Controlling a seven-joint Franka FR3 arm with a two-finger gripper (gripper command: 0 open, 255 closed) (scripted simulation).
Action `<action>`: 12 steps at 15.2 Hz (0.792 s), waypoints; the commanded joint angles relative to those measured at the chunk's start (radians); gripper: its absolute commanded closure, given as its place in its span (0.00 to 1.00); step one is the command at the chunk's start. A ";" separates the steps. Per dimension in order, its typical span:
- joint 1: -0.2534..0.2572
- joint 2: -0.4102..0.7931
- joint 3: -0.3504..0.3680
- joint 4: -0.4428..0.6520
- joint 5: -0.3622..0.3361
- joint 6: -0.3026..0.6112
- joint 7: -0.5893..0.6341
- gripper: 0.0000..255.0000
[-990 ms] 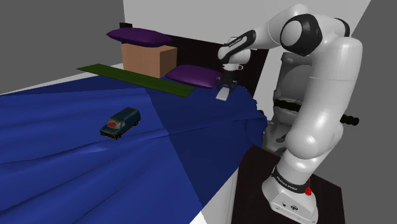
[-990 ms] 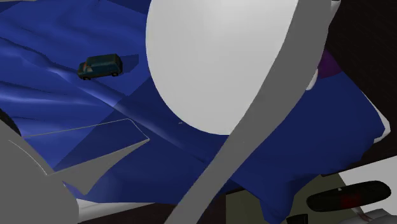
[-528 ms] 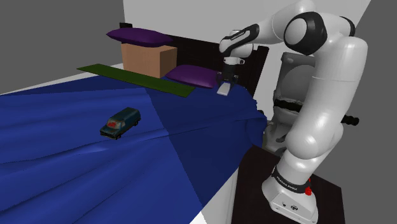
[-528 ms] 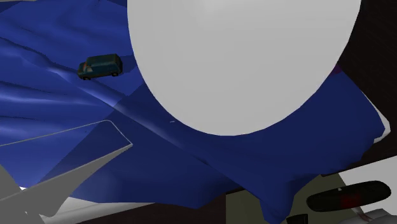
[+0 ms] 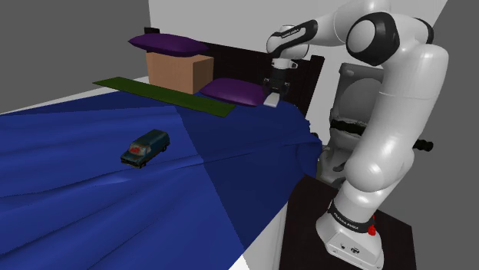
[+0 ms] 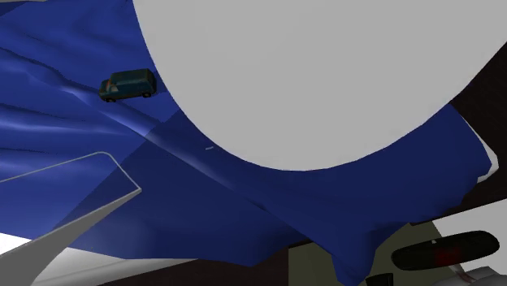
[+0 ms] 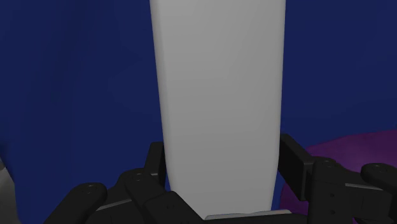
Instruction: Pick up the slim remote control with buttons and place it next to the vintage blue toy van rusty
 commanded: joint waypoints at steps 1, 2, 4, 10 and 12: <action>0.001 -0.008 0.000 0.017 -0.002 -0.025 0.003 1.00; 0.001 -0.009 0.000 0.022 -0.003 -0.031 0.004 1.00; 0.029 -0.027 0.019 0.000 -0.009 -0.026 0.051 1.00; 0.107 -0.057 0.079 -0.036 -0.021 -0.018 0.192 1.00; 0.132 -0.060 0.099 -0.039 -0.023 -0.017 0.238 1.00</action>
